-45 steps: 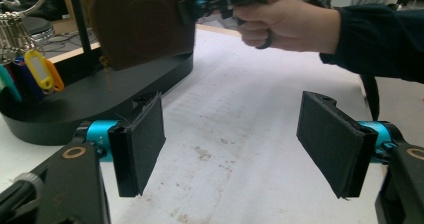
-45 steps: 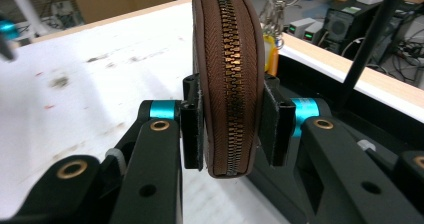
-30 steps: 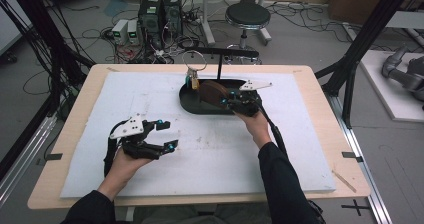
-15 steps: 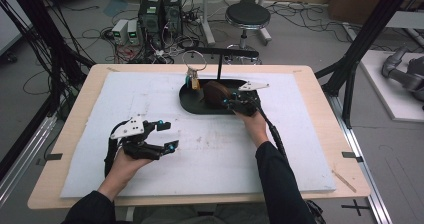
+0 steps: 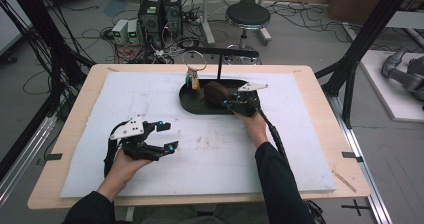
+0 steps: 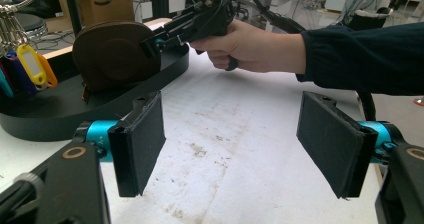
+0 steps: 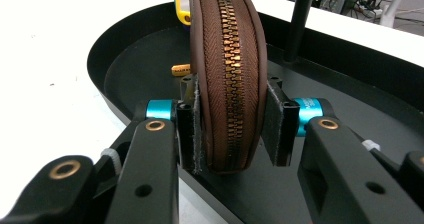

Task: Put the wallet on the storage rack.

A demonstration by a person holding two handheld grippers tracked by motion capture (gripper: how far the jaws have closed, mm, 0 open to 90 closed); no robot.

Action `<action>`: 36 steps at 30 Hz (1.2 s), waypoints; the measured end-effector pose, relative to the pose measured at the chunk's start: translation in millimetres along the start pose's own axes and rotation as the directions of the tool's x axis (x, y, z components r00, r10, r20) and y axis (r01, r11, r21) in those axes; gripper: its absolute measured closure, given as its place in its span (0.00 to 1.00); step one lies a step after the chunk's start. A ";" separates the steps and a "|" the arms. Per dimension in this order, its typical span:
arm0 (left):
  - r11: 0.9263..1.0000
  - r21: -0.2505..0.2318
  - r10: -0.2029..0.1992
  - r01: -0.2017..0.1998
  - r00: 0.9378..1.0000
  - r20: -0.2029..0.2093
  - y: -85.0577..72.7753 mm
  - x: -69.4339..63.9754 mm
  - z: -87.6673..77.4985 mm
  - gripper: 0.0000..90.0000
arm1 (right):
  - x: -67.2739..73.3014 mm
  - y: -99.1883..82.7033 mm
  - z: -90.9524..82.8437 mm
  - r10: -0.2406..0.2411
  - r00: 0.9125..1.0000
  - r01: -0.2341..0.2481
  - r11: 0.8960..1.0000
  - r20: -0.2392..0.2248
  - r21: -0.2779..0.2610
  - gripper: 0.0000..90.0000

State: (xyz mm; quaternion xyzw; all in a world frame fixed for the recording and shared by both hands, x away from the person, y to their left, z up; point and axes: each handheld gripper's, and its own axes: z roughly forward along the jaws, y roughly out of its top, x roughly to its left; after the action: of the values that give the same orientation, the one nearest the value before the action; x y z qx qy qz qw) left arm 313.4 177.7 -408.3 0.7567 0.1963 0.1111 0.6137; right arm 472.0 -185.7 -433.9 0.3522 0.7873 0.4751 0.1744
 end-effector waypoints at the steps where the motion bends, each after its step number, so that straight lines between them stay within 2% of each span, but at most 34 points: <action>1: 1.000 0.002 0.001 -0.001 1.000 0.000 0.0 0.0 0.0 0.30 | 0.1 0.1 -0.1 0.000 1.000 0.000 1.000 0.001 0.002 0.73; 4: 1.000 0.003 0.002 -0.002 1.000 0.000 -0.2 0.0 0.2 0.30 | 0.7 0.3 -0.3 0.002 1.000 -0.002 1.000 0.015 0.007 0.70; 6: 1.000 0.003 0.002 -0.002 1.000 0.000 -0.3 -0.1 0.2 0.30 | 0.4 0.8 -1.5 -0.013 0.999 0.013 1.000 0.049 0.011 0.60; 8: 1.000 0.005 0.005 -0.005 1.000 -0.002 -0.4 0.2 0.1 0.30 | -0.8 2.0 -4.5 -0.004 0.998 0.004 1.000 0.065 0.011 0.47; 10: 1.000 0.007 0.012 -0.012 1.000 -0.005 -0.4 0.1 0.1 0.30 | -1.9 3.8 -9.1 0.006 0.998 -0.007 1.000 0.067 0.005 0.40; 12: 1.000 0.009 0.016 -0.016 1.000 -0.012 -0.7 0.1 -0.6 0.30 | -2.6 7.1 -15.9 -0.010 0.997 0.010 1.000 0.077 0.008 0.35; 16: 1.000 0.008 0.013 -0.013 1.000 -0.022 -1.2 3.4 -3.8 0.30 | -2.5 15.1 -37.3 -0.043 0.994 0.043 0.999 0.096 0.007 0.31; 23: 1.000 0.003 0.023 -0.023 0.997 -0.078 -1.0 10.4 -8.8 0.30 | -1.3 16.4 -87.0 -0.092 0.995 0.093 0.995 0.037 -0.024 0.30; 27: 0.999 0.001 0.035 -0.035 0.990 -0.134 -1.4 14.2 -13.8 0.30 | 0.0 10.0 -116.5 -0.100 0.995 0.100 0.994 0.005 -0.037 0.28; 32: 0.999 -0.005 0.030 -0.032 0.983 -0.181 -2.7 17.8 -23.6 0.30 | 3.2 -3.9 -147.3 -0.107 0.994 0.107 0.993 0.003 -0.058 0.25; 36: 1.000 -0.003 0.029 -0.030 0.975 -0.221 -3.7 19.0 -31.0 0.30 | -0.7 -24.3 -166.8 -0.069 0.998 0.069 0.995 -0.003 -0.076 0.24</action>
State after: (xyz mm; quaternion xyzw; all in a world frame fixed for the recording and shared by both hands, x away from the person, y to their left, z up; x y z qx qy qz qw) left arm 317.2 214.0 -406.4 0.7405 0.2517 0.2042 0.5887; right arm 361.4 -297.8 -373.7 0.3167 0.7807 0.4994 0.2019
